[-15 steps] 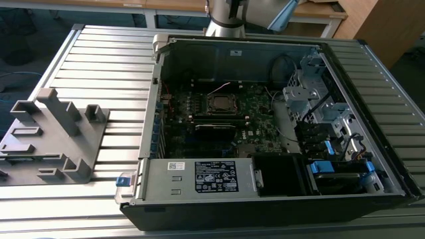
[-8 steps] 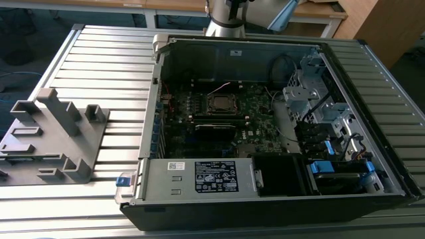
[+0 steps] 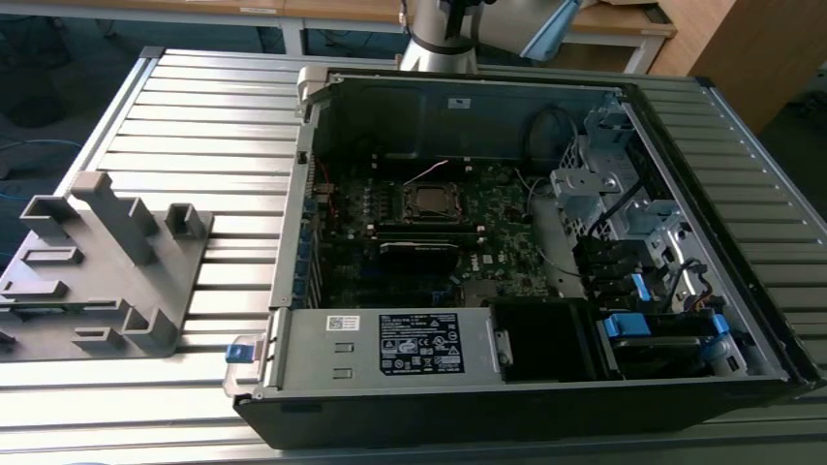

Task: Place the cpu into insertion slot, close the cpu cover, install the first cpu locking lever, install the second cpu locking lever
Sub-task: 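Install the first cpu locking lever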

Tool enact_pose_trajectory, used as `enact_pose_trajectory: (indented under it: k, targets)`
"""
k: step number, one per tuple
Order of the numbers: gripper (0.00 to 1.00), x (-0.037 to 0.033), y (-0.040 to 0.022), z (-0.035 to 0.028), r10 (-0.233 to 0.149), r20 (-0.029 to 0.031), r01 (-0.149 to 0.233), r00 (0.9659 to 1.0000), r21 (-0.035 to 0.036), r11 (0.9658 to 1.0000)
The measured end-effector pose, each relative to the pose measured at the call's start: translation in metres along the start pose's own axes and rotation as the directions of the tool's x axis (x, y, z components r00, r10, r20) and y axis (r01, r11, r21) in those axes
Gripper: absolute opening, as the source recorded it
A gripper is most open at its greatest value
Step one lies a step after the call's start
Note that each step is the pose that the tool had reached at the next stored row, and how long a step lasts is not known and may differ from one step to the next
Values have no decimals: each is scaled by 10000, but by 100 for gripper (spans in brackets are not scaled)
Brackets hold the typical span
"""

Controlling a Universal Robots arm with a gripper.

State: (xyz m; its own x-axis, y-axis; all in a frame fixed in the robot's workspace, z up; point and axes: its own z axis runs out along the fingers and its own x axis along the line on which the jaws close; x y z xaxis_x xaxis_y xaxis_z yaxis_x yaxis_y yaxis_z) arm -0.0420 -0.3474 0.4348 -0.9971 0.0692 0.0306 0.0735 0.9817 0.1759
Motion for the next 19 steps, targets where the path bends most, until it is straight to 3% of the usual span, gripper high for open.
enact_pose_trajectory:
  k: [4,19]
  targets:
    - [11,-1,-6,32,0,-1,0,10000,2,10000]
    - [11,21,-13,59,0,-1,0,10000,2,10000]
